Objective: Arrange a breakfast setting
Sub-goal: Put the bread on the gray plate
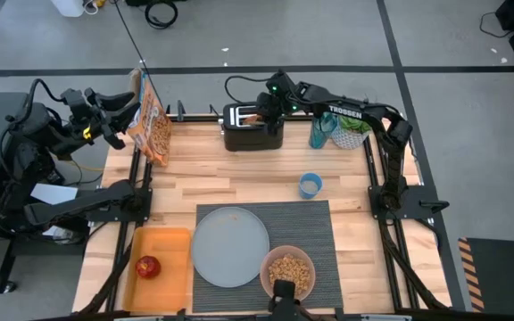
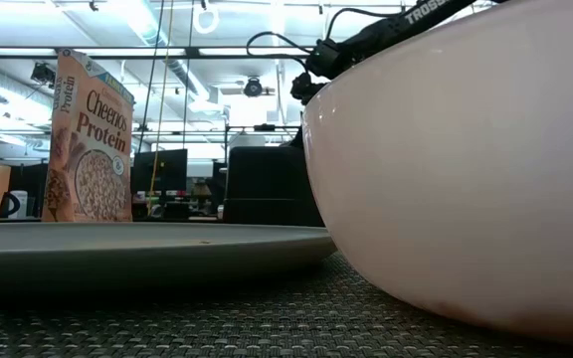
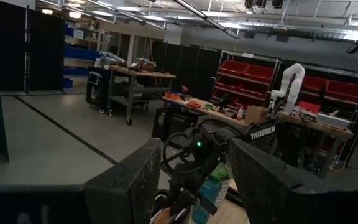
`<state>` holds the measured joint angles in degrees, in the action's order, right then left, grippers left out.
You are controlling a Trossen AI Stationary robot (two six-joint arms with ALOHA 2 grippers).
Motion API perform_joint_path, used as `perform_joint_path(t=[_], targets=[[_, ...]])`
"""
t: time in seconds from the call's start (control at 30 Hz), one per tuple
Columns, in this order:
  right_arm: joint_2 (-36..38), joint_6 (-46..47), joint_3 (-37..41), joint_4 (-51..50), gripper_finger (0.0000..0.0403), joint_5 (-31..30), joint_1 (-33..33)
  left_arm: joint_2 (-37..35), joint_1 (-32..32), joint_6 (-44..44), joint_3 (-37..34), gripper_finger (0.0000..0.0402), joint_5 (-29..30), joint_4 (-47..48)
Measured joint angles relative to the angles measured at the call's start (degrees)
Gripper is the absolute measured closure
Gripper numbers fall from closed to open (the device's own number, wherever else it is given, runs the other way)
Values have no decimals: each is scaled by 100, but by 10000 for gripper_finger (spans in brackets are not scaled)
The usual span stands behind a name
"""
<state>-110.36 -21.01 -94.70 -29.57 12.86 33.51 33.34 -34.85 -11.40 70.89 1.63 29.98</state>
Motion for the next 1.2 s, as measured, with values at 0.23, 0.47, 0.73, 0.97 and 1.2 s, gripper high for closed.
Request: perform_joint_path(t=[0.23, 0.47, 0.73, 0.97, 1.2], targets=[[69, 2, -479, -141, 334, -102, -49, 0, 0, -83, 0, 205, 0, -9], [151, 7, -1218, -474, 333, -138, -98, 0, 0, -106, 0, 205, 0, -11], [194, 62, -2044, -777, 334, -121, -314, 0, 0, 26, 0, 205, 1, -9], [196, 1218, -2189, -886, 334, 896, -571, 0, -2, 41, 0, 205, 0, -7], [194, 2317, -1721, -1031, 334, 1960, -1122, 2, 0, 72, 0, 205, 2, -7]])
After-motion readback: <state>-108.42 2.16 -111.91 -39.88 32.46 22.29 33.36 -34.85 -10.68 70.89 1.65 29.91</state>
